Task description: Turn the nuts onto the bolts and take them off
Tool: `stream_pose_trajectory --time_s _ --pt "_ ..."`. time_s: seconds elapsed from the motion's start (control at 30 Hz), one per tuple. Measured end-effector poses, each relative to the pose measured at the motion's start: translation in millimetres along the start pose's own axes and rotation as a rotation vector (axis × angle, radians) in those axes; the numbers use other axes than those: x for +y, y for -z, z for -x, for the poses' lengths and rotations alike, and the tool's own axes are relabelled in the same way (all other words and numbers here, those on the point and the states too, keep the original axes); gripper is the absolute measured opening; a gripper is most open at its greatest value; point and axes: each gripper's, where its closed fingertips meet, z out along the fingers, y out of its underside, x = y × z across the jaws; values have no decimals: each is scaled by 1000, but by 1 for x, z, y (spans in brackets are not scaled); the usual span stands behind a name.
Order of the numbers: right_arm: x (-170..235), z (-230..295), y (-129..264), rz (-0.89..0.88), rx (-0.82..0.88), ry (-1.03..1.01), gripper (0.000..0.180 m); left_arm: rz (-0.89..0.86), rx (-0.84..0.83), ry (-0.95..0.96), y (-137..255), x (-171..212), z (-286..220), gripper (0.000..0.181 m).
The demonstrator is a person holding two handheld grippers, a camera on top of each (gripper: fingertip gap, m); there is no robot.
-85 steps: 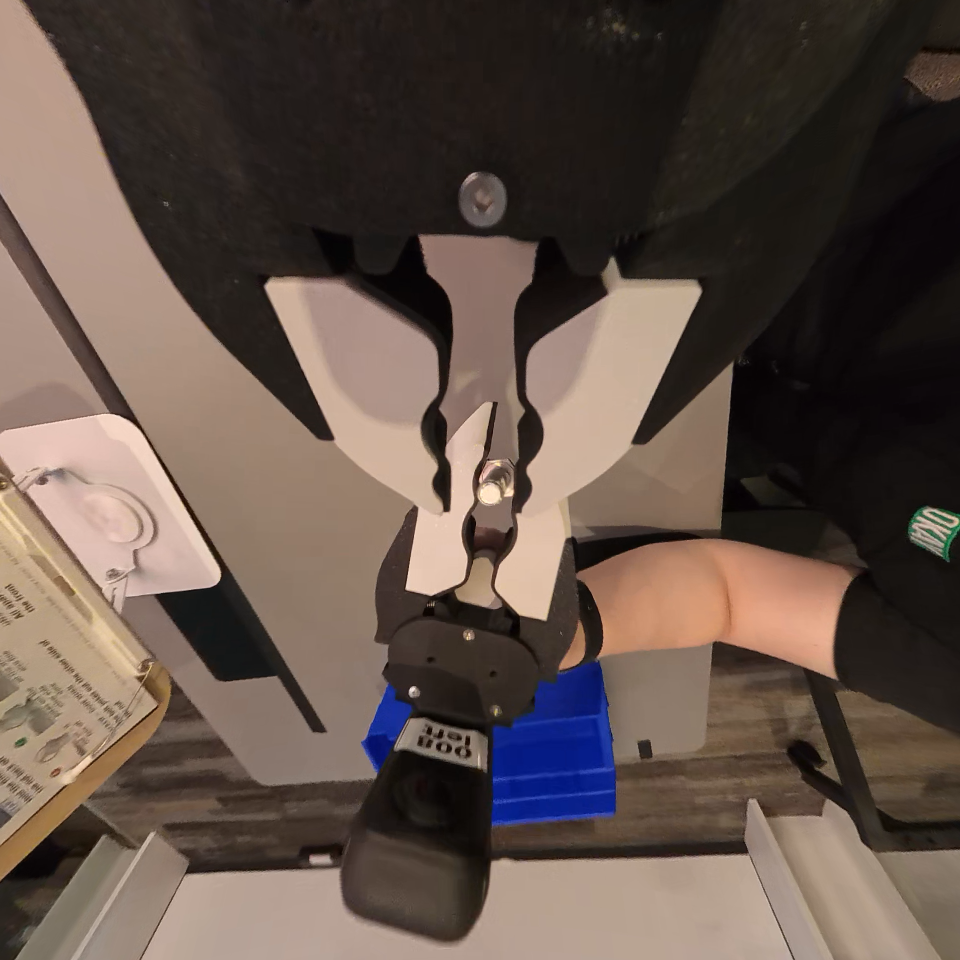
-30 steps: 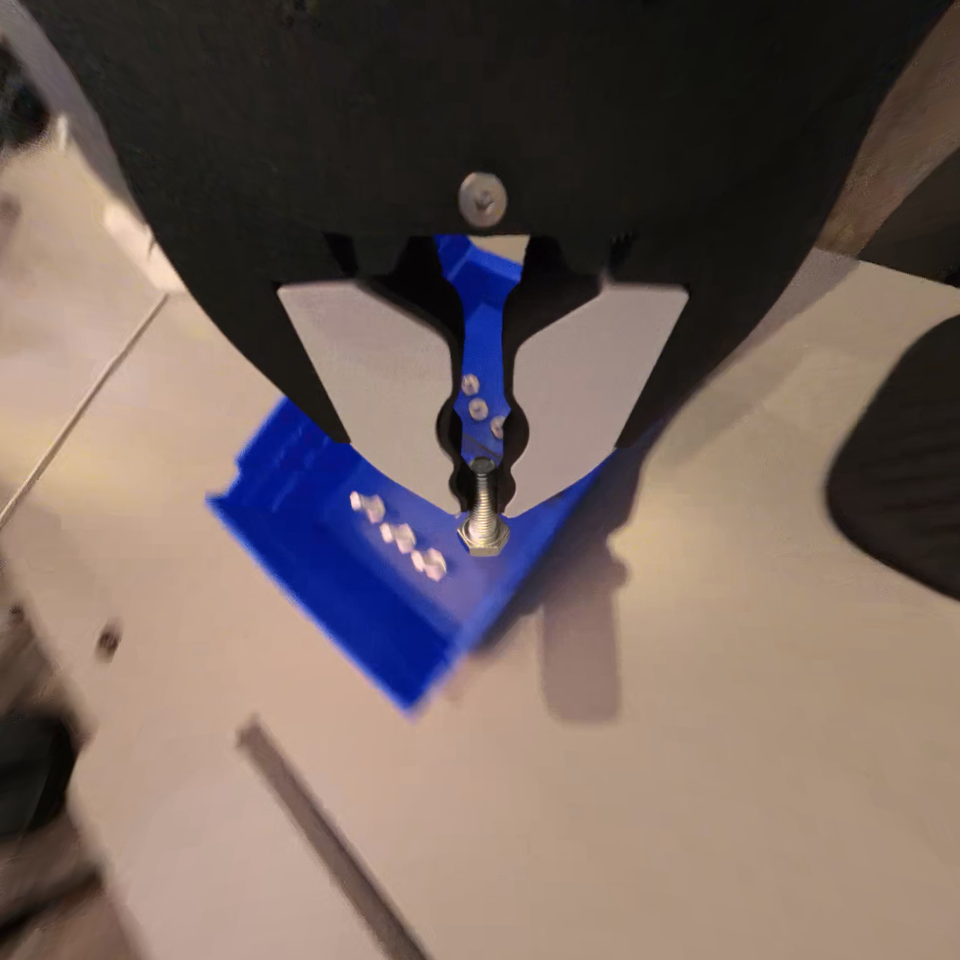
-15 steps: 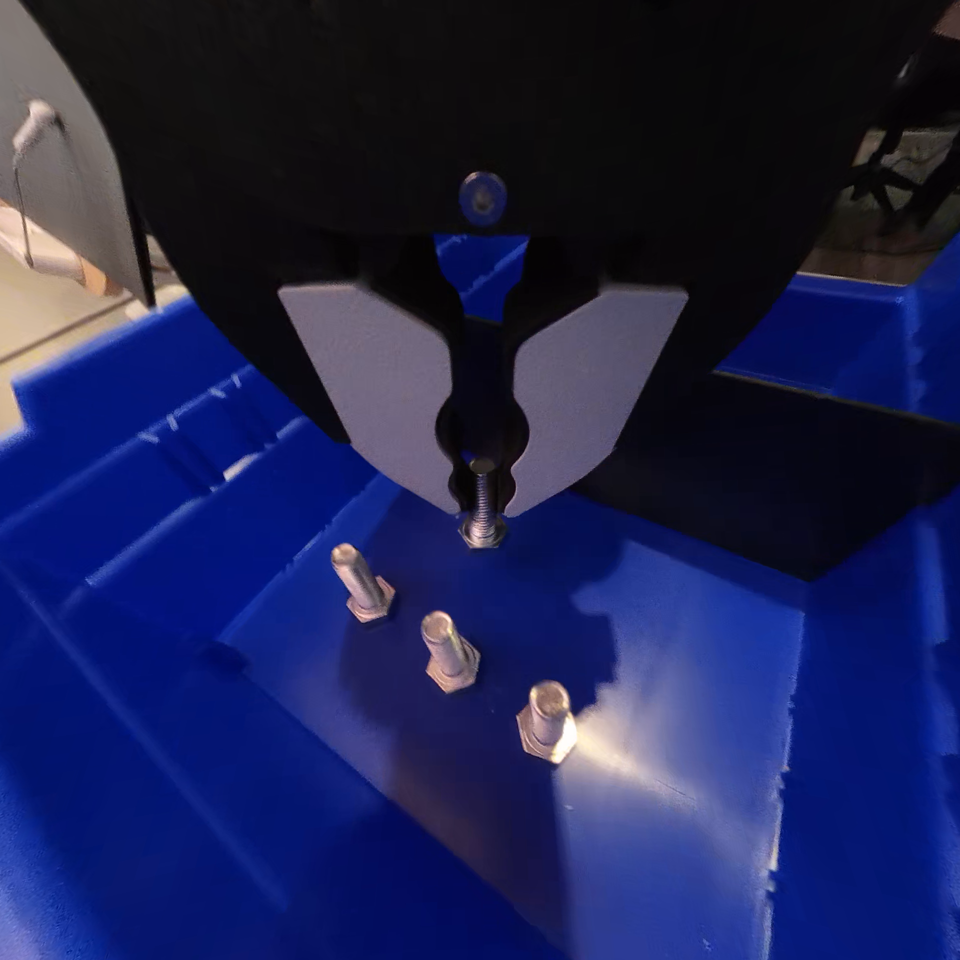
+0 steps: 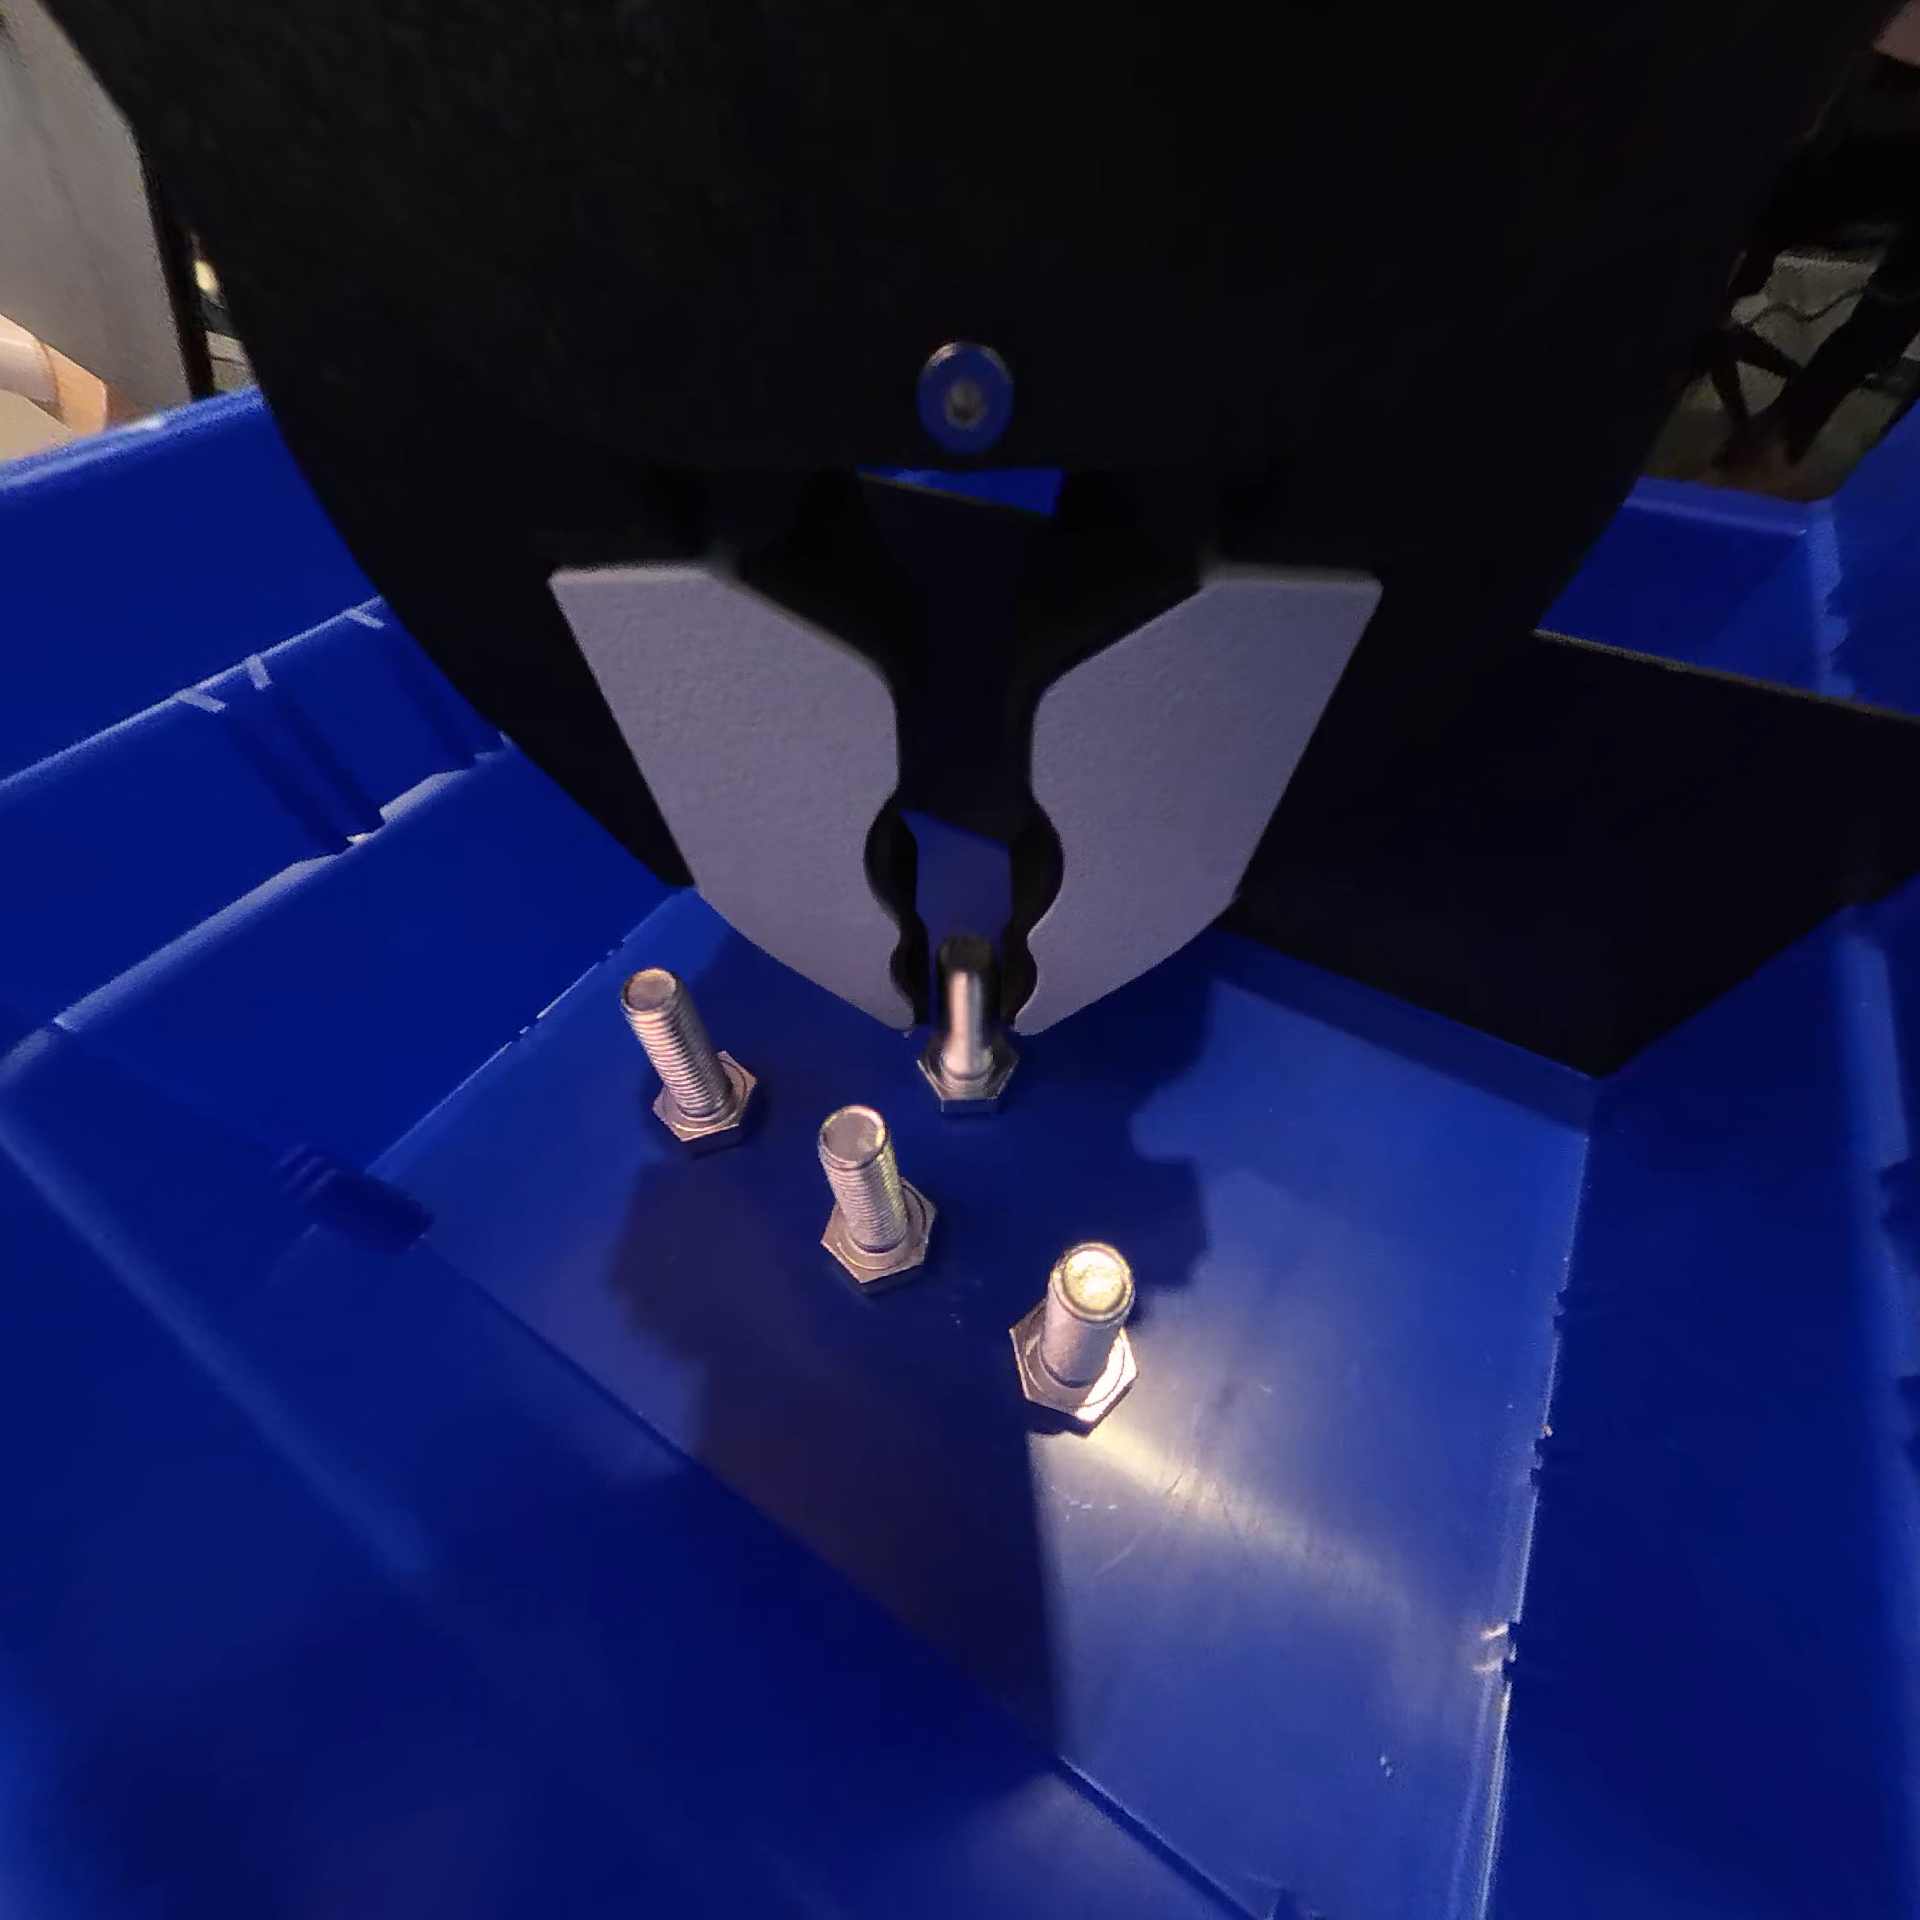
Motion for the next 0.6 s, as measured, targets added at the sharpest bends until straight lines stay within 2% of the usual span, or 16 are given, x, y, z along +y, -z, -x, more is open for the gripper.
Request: stream_pose_trajectory --time_s 0.1,0.27,0.6 --pt "0 4 4 -27 -22 -12 23 -9 5 -2 1 -2 -2 31" --pt "2 -1 34 -123 57 7 24 -30 -7 -15 7 -8 -3 31" --pt "16 10 160 -370 346 36 20 -114 -157 -13 42 -23 14 31"
